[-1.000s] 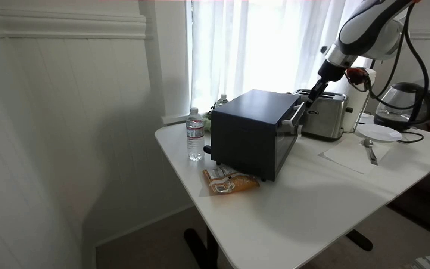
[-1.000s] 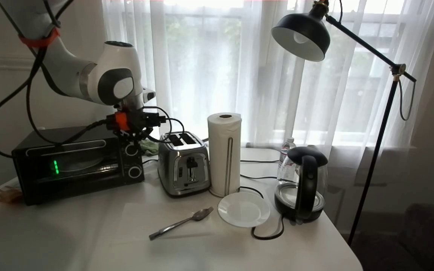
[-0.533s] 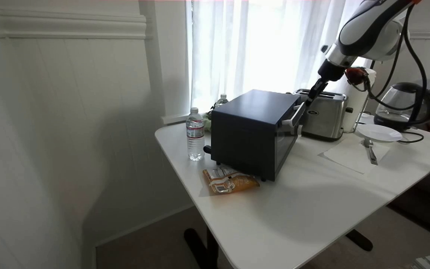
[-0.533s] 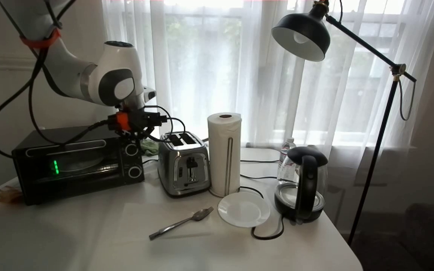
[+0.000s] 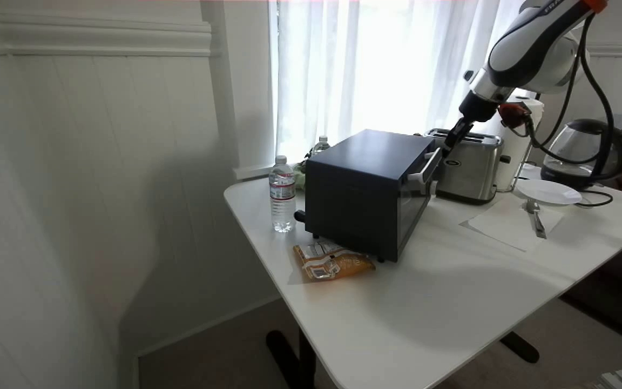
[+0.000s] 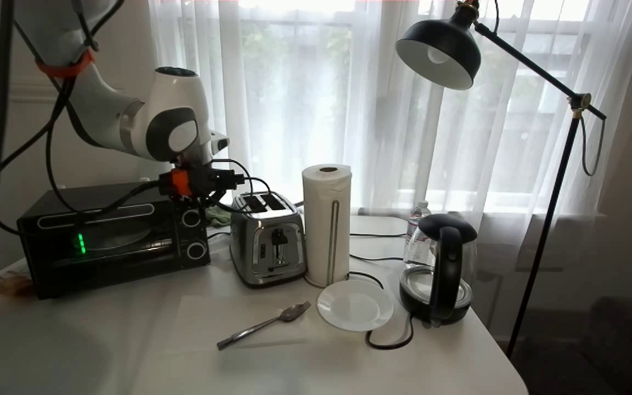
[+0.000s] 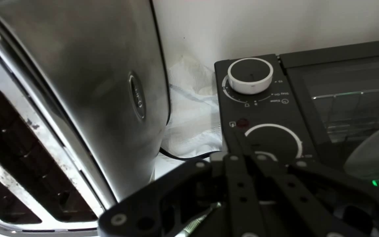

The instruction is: Turn the top knob on the toaster oven to the right

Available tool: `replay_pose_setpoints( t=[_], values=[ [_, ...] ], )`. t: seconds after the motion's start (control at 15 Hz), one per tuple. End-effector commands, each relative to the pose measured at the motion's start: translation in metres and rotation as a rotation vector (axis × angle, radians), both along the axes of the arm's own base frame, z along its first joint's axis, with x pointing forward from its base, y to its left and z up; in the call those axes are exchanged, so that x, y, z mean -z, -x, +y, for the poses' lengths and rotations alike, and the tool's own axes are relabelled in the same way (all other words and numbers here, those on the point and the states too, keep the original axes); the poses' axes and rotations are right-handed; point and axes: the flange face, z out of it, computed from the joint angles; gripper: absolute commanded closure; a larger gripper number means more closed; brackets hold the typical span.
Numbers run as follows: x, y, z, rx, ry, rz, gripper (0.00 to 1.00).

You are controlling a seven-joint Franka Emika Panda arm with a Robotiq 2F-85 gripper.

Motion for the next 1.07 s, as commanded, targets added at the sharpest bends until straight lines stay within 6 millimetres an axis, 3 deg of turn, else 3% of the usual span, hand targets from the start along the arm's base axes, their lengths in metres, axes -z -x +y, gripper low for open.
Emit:
replay_pose_setpoints(
  t=[0.0,1.0],
  values=[
    [-0.005,-0.001,0.012,-0.014,-0.033,-0.016,1.0],
    [-0.02,0.014,0.028,-0.085,-0.058,0.027,1.0]
  ],
)
